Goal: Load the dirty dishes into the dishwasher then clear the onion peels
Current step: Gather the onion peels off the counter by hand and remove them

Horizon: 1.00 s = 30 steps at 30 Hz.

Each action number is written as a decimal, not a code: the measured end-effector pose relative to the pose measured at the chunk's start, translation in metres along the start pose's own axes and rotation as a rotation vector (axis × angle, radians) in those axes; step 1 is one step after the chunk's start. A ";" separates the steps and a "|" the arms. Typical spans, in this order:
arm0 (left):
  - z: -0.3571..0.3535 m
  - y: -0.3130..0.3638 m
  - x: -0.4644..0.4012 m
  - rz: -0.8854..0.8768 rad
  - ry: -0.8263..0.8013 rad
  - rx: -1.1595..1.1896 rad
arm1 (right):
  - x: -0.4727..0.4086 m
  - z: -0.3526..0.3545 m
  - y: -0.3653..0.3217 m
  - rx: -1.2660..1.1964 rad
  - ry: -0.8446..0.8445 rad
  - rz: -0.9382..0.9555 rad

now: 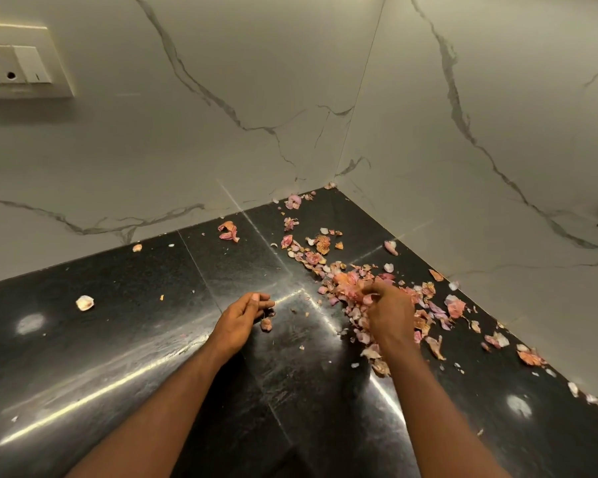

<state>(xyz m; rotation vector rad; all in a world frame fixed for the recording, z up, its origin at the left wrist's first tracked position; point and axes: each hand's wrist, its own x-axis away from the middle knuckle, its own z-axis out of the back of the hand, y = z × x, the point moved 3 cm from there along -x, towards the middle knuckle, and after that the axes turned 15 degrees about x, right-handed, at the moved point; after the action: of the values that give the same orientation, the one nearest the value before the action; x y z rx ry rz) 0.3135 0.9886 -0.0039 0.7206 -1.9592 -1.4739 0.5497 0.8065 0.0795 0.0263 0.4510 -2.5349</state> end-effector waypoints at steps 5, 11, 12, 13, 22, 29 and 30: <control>0.002 -0.001 -0.001 0.041 0.042 0.092 | -0.009 0.007 -0.010 0.060 -0.004 0.018; 0.016 0.001 -0.003 0.073 0.298 0.637 | 0.079 -0.054 -0.092 -0.056 -0.309 0.482; 0.022 0.003 -0.003 0.034 0.377 0.715 | 0.100 -0.067 -0.109 -0.011 -0.375 0.631; 0.030 0.005 -0.002 -0.013 0.448 0.752 | 0.120 -0.081 -0.123 0.062 -0.420 0.765; 0.070 0.000 0.018 -0.096 0.329 0.324 | 0.109 -0.115 -0.115 0.365 -0.381 0.677; 0.053 0.008 0.025 -0.055 0.203 -0.029 | 0.039 -0.078 -0.027 0.314 -0.358 0.176; 0.054 0.009 0.026 -0.042 0.206 -0.029 | 0.031 -0.068 -0.022 0.258 -0.350 0.151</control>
<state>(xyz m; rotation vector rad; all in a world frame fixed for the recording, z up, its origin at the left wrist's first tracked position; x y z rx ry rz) 0.2562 1.0074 -0.0038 0.8690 -1.7736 -1.3902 0.5071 0.8295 0.0188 -0.2719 -0.0163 -2.3659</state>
